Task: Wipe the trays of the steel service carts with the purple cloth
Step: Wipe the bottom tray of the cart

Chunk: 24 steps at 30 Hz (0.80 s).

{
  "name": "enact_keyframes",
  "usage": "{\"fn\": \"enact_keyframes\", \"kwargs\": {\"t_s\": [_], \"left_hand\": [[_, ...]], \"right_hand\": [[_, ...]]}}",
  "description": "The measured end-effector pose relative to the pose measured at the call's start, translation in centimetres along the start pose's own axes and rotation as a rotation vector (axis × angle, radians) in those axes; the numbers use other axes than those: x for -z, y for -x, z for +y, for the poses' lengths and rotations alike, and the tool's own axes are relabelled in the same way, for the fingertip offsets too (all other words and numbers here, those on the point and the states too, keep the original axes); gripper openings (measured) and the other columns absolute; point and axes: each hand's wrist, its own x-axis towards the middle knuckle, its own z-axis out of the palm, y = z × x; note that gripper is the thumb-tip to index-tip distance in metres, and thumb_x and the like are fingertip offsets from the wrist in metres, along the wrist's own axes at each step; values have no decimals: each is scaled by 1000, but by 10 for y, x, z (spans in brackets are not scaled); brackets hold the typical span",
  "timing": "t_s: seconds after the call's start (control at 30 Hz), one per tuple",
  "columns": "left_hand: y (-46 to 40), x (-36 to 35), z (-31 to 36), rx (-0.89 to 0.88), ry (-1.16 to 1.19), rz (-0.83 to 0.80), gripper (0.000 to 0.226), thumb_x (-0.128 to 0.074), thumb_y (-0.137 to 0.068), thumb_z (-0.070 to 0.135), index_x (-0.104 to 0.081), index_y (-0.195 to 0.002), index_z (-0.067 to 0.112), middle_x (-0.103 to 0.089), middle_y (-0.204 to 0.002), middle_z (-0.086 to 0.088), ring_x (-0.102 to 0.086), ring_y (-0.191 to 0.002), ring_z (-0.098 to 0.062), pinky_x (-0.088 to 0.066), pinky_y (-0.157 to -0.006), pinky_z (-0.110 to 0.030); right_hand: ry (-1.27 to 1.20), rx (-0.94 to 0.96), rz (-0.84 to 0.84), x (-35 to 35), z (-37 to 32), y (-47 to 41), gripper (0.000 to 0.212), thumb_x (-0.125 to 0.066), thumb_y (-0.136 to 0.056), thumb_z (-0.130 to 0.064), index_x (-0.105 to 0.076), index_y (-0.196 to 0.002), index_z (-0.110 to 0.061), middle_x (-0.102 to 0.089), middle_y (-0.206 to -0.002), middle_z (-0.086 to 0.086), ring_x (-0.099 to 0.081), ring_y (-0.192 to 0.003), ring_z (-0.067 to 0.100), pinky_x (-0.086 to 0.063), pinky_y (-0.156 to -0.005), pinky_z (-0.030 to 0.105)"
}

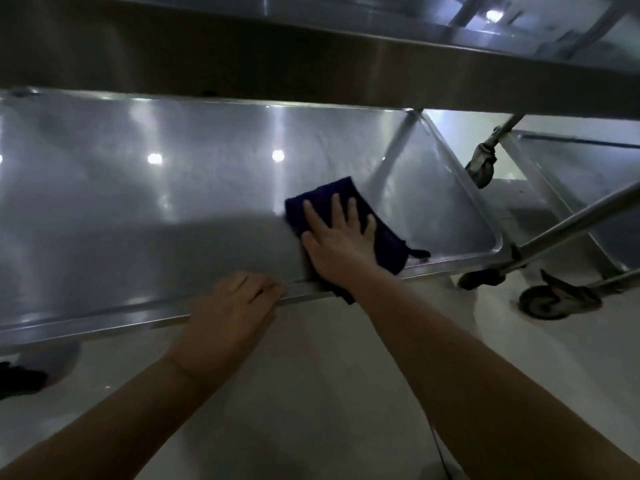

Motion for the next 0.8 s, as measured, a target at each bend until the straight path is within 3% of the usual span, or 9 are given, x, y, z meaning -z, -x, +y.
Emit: {"fn": "enact_keyframes", "kwargs": {"t_s": [0.1,0.2,0.3,0.4,0.5,0.57,0.8], "left_hand": [[-8,-4,4,14,17,17,62,-21,-103,39,-72,-98,5,-63,-84,-10,-43,-79,-21,-28,-65,-31],[-6,-3,0,27,19,33,50,-32,-100,36,-72,-96,5,-58,-77,-10,-44,-72,-25,-28,-62,-35],[-5,-4,-4,14,22,29,40,-45,-92,33,-73,-94,5,-57,-75,-10,-44,-70,-27,-30,-60,-38],[-5,-7,-5,33,29,12,42,-43,-94,36,-72,-96,7,-56,-77,-9,-45,-69,-27,-32,-59,-38],[-4,-8,-5,35,18,35,37,-47,-91,34,-72,-96,8,-56,-77,-8,-46,-69,-28,-31,-61,-38],[-4,-7,-4,29,33,52,34,-50,-90,31,-73,-96,7,-57,-77,-9,-49,-67,-30,-33,-62,-39],[-1,-10,-1,1,9,95,34,-48,-94,30,-71,-96,5,-58,-76,-11,-52,-65,-33,-38,-60,-42]], "right_hand": [[31,204,-15,-8,1,0,54,-18,-101,-50,6,-150,-45,16,-161,1,21,-146,25,14,-114,50],[20,224,25,-3,36,-18,52,-19,-101,-51,-1,-150,-47,9,-162,-8,14,-147,16,7,-119,45],[12,71,75,7,82,-38,52,-21,-101,-50,-4,-150,-47,4,-162,-8,8,-148,16,1,-119,42],[-6,-93,80,15,135,-53,54,-22,-99,-51,-7,-151,-45,1,-162,-6,4,-149,17,-2,-119,43],[32,-249,72,22,183,-50,61,-11,-93,-58,-8,-152,-41,0,-163,-3,4,-149,21,-4,-119,49],[-3,-341,68,24,199,-37,57,-17,-99,-49,-5,-153,-37,2,-163,0,6,-149,22,-2,-119,48],[-111,-544,48,14,149,21,58,-20,-101,-41,-1,-155,-27,2,-162,10,4,-148,28,1,-118,47]]}}
